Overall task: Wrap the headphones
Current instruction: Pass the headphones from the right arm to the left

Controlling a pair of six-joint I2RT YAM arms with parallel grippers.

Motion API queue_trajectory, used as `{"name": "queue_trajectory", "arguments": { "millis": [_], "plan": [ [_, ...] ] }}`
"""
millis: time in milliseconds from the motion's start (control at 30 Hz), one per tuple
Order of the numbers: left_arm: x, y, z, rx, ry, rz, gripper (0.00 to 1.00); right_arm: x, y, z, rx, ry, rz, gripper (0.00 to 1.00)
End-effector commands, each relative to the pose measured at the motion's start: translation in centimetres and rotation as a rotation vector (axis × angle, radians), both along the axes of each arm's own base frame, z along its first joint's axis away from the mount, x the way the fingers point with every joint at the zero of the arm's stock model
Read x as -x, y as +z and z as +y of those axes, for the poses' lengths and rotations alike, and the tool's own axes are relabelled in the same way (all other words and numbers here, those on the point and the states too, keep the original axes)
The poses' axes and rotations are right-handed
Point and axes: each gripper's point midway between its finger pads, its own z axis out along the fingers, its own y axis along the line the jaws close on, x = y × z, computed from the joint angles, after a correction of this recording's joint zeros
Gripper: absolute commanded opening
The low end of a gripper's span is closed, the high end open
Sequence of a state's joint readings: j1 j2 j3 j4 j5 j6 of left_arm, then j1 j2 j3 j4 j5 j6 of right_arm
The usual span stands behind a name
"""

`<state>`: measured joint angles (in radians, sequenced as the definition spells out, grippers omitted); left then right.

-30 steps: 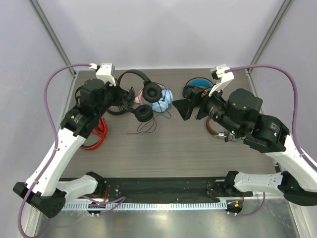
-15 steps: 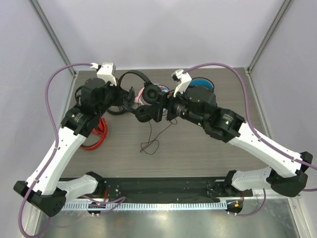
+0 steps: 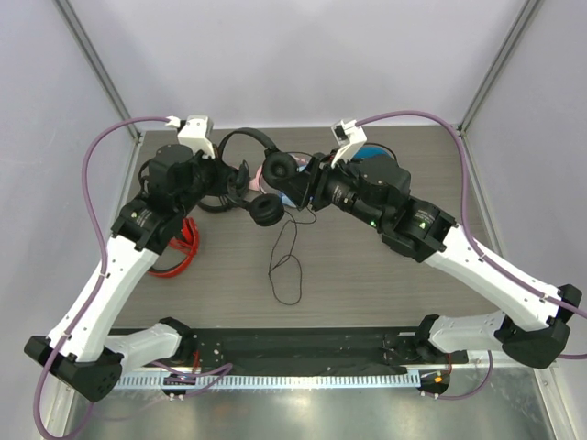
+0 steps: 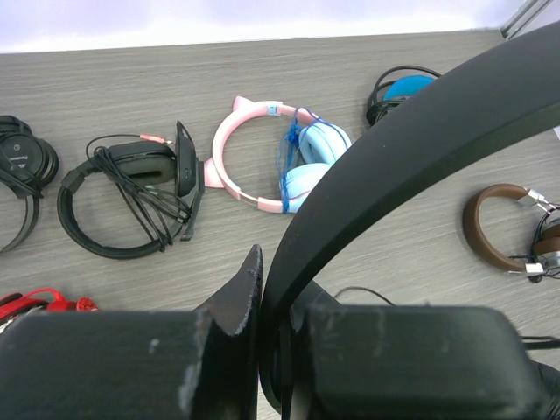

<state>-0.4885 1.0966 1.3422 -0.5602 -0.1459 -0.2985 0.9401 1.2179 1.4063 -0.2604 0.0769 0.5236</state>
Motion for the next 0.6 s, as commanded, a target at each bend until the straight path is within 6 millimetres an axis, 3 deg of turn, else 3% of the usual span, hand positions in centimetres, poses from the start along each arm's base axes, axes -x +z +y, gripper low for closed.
{"name": "queue_trajectory", "arguments": {
  "millis": [0, 200, 567],
  "plan": [
    [0.7, 3.7, -0.1, 0.056, -0.023, -0.087, 0.0, -0.4, 2.1, 0.3, -0.049, -0.002, -0.061, 0.41],
    [0.8, 3.6, 0.0, 0.041, -0.027, -0.079, 0.0, -1.9, 1.8, -1.3, 0.113, -0.101, -0.163, 0.31],
    [0.9, 3.9, -0.1, -0.016, -0.052, -0.032, 0.0, -2.3, -0.2, -2.5, 0.704, -0.322, -0.473, 0.23]
  ]
}}
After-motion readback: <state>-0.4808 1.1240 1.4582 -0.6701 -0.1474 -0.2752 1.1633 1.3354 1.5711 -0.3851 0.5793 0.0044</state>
